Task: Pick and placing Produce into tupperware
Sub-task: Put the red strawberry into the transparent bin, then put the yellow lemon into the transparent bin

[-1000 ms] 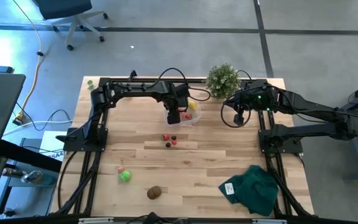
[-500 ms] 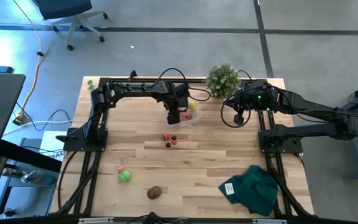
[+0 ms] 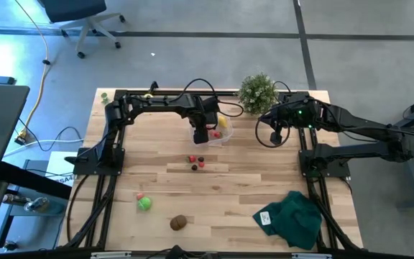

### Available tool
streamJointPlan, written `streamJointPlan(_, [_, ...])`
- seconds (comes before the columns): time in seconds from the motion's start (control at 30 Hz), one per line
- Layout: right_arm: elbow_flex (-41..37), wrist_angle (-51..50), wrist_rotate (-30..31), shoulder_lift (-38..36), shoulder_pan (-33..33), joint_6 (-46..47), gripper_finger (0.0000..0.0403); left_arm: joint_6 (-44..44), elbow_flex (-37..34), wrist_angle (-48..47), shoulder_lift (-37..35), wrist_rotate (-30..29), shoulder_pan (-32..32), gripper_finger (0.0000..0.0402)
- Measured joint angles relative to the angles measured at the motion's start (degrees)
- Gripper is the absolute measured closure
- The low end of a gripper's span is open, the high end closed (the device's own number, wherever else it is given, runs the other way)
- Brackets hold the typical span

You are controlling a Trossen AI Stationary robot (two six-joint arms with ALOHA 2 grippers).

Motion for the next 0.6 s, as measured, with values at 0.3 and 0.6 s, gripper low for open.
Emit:
streamJointPlan(0.3, [-0.01,0.00,0.01,0.00,0.01,0.00,0.0402,0.13,0.00,0.02,0.00,0.43,0.00,0.0213])
streamJointPlan(0.6, [-0.01,0.00,0.01,-0.01,0.00,-0.01,0.0402,0.15,0.00,0.06,0.00,0.66,0.00,0.0152])
